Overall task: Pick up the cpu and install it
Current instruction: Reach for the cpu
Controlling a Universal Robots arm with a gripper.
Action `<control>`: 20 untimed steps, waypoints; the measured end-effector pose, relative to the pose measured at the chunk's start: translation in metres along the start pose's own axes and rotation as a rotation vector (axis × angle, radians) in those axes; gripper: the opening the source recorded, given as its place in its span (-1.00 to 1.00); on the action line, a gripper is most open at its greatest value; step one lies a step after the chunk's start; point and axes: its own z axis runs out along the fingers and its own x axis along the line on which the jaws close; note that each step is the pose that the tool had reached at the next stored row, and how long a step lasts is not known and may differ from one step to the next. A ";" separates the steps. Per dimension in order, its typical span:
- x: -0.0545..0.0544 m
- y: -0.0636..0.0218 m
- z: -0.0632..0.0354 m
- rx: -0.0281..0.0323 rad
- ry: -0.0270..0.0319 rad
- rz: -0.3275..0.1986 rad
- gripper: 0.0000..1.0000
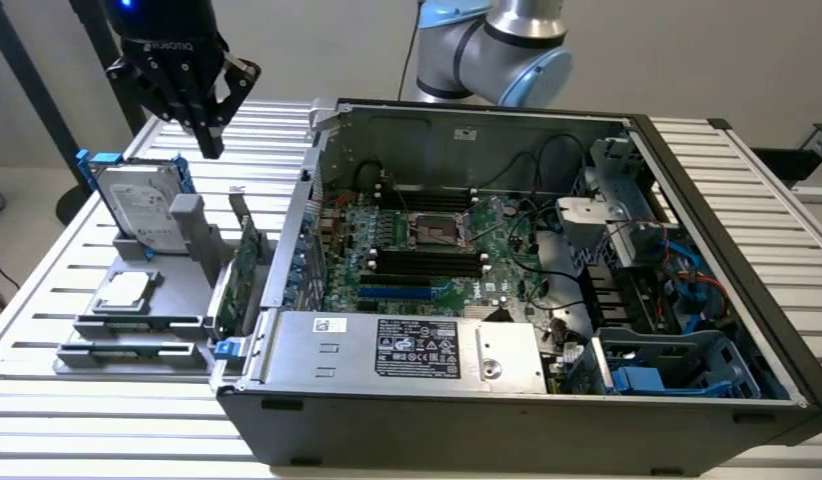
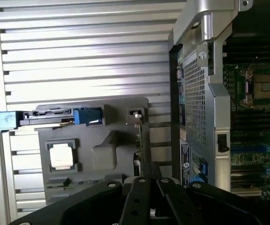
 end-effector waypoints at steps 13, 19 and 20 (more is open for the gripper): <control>0.059 -0.0043 0.0053 0.0310 -0.0020 -0.001 -0.79; 0.086 -0.0063 0.0078 0.0446 -0.0029 -0.001 -0.79; 0.091 -0.0067 0.0083 0.0465 -0.0030 -0.001 -0.79</control>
